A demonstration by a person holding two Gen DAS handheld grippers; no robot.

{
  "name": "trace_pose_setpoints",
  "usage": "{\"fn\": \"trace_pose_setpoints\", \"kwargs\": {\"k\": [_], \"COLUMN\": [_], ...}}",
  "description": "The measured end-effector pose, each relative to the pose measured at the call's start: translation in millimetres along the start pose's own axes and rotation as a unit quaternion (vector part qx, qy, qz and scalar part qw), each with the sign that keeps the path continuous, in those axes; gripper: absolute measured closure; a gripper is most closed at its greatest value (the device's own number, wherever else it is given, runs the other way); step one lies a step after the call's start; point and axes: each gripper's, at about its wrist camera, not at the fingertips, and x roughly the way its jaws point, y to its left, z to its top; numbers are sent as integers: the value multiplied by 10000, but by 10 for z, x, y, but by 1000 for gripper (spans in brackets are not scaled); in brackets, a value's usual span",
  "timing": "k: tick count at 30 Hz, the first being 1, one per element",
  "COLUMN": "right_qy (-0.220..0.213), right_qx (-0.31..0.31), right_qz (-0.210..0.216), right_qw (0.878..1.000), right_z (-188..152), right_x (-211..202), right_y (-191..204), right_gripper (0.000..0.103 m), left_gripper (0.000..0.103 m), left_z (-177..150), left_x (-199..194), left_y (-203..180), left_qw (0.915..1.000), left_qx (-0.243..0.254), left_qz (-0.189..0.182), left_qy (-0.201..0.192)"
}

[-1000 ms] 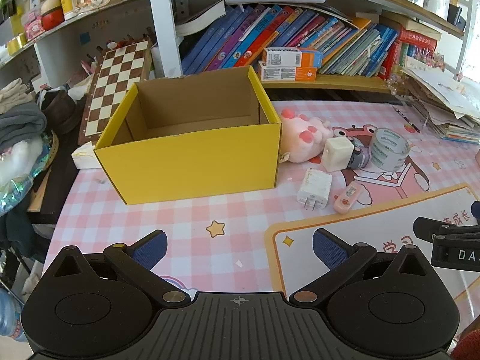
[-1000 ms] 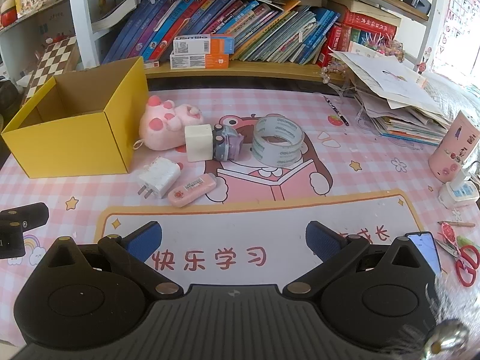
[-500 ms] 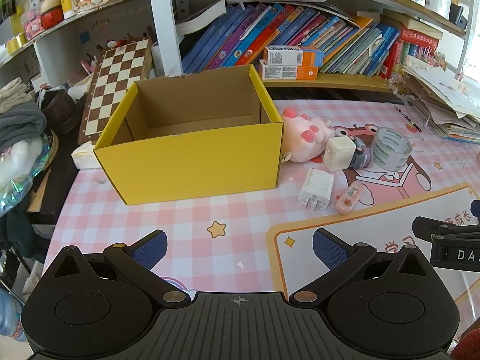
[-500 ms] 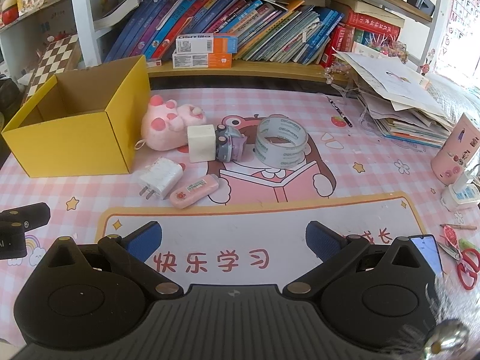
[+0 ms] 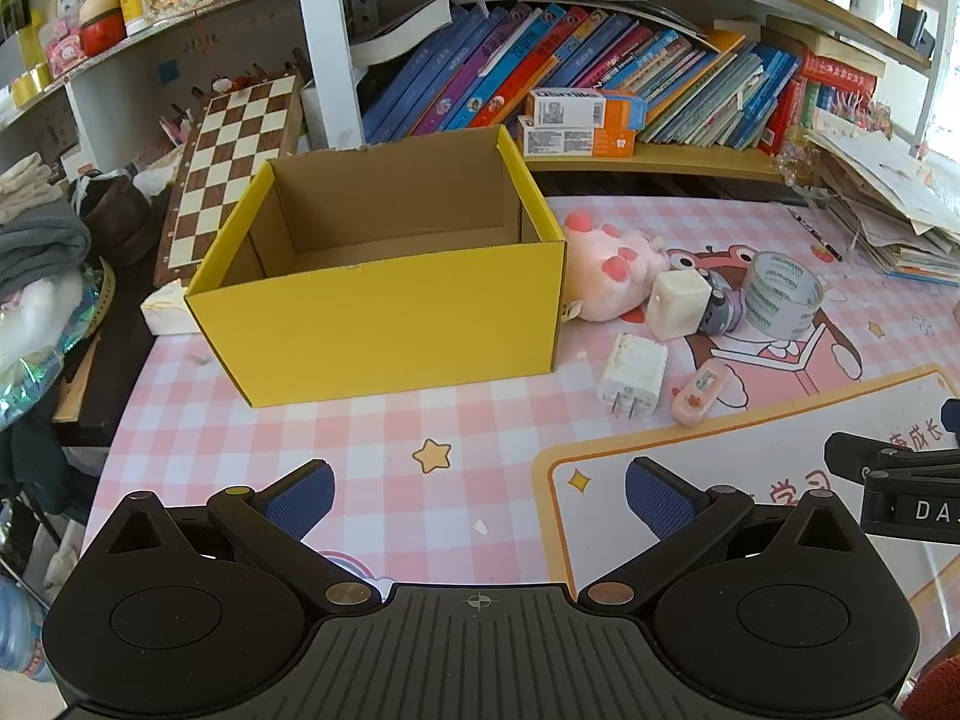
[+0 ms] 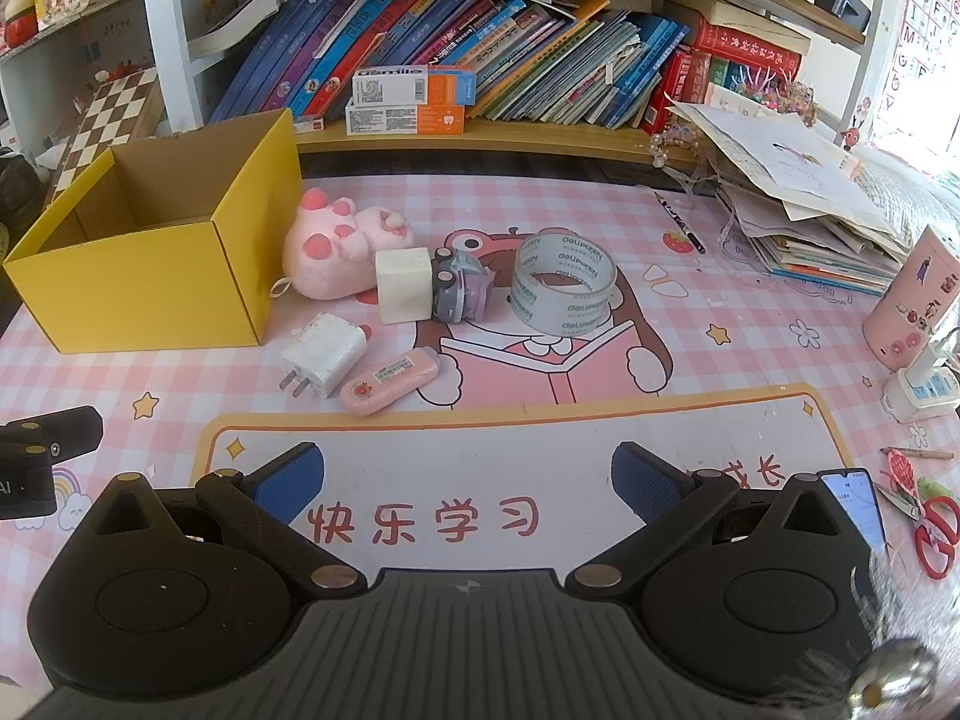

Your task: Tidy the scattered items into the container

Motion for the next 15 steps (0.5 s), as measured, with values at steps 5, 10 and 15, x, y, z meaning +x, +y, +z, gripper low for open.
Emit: {"fn": "trace_pose_setpoints", "kwargs": {"k": [5, 10, 15], "right_qy": [-17, -18, -26], "right_qx": [-6, -17, -15], "right_qz": [-2, -9, -12], "right_qw": [10000, 10000, 10000], "right_z": [-4, -15, -12], "right_x": [-10, -24, -22], "right_y": [4, 4, 8], "right_gripper": [0, 0, 0], "left_gripper": [0, 0, 0], "left_z": [1, -6, -2], "left_x": [-9, -8, -8], "left_y": [-1, -8, -14], "left_qw": [10000, 10000, 10000], "left_qx": [6, 3, 35], "left_qz": [-14, -29, -44], "left_qy": [-23, -43, -59]}}
